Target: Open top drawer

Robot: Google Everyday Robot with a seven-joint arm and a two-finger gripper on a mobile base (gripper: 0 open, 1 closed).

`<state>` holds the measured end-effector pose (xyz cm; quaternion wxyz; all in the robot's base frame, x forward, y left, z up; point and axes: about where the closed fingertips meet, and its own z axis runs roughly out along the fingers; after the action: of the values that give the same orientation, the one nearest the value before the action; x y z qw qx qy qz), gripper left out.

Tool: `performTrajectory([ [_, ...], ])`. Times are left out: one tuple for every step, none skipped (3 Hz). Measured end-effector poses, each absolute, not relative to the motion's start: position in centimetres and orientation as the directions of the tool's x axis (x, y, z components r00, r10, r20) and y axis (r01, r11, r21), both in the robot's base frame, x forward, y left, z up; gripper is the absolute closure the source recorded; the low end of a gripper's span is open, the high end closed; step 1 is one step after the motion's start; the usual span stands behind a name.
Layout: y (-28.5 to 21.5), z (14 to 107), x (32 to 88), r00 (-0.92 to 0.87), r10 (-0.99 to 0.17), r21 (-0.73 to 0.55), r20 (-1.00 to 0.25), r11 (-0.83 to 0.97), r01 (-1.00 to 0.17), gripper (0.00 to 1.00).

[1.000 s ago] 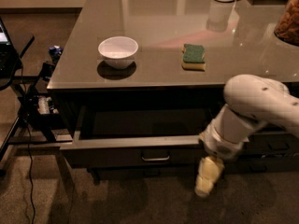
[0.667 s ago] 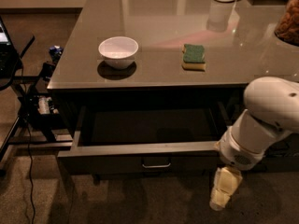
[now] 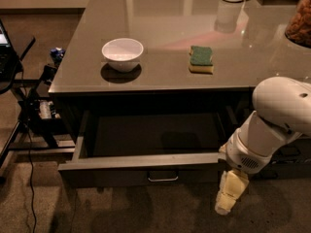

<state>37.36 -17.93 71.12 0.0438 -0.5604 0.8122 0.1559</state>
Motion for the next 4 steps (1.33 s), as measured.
performTrajectory([
  [-16.7,70.1,39.3,-0.363,-0.897,0.180,-0.253,0.325,-0.928,0.00],
  [-15.6,67.5,40.7,-0.362,-0.902,0.192,-0.237,0.321,-0.927,0.00],
  [-14.6,65.6,41.3,-0.354,-0.907,0.207,-0.228,0.310,-0.928,0.00],
  [-14.1,64.6,40.8,-0.329,-0.921,0.221,-0.211,0.283,-0.933,0.00],
])
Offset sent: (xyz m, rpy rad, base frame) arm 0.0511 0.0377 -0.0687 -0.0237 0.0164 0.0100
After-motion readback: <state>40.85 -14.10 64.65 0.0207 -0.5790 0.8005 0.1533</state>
